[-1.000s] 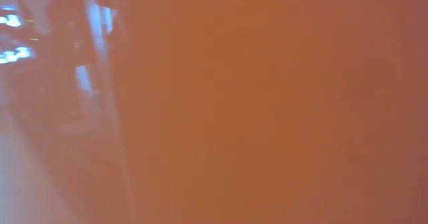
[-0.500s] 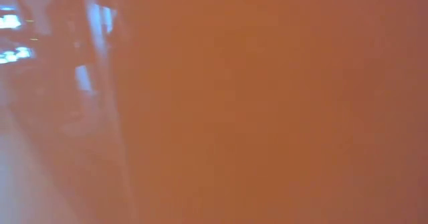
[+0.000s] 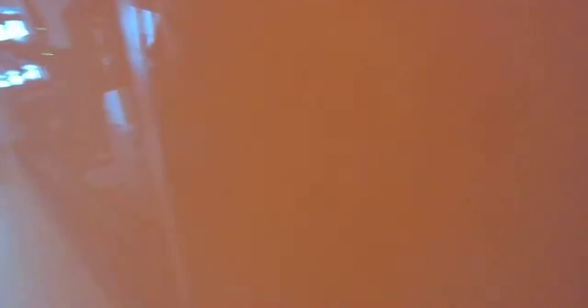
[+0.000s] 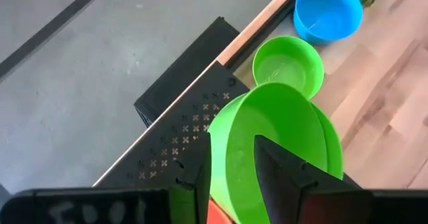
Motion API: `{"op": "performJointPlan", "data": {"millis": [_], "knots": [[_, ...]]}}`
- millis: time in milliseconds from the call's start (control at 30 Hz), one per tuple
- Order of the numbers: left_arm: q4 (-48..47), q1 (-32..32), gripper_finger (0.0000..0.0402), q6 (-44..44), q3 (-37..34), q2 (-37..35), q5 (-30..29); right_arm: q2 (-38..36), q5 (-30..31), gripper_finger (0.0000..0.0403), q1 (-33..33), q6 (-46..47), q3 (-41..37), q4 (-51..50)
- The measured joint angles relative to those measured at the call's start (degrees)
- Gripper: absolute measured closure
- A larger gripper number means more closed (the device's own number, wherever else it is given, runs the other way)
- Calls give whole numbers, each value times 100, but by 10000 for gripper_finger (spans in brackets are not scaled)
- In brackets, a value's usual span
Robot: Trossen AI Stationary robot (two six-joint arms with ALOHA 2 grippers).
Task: Pick & Place Mini bowls
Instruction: Stack the green bowl on top of the green bowl on the shelf
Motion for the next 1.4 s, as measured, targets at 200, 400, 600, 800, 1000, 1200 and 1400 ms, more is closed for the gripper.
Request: {"op": "performJointPlan", "data": {"millis": [200, 400, 600, 800, 1000, 1200, 1400], "knots": [[156, -3, 296, 45, -378, 2, -20, -2, 0, 330, 0, -2, 0, 0], [332, -3, 296, 99, -713, 4, -45, -2, 0, 328, 0, -10, 0, 0], [305, 2, 296, 148, -744, 7, -57, -2, 0, 321, -1, -24, 0, 0], [305, 4, 296, 163, -372, -79, -59, 0, 0, 328, 0, -24, 0, 0], [360, 6, 296, 163, -169, -163, -77, -2, 2, 333, 0, -27, 0, 0], [394, -7, 324, 272, -270, -155, -87, -2, 2, 328, -1, -44, 0, 0], [462, -7, 395, 328, -330, -153, -101, -2, 4, 328, -2, -46, 0, 0]]}}
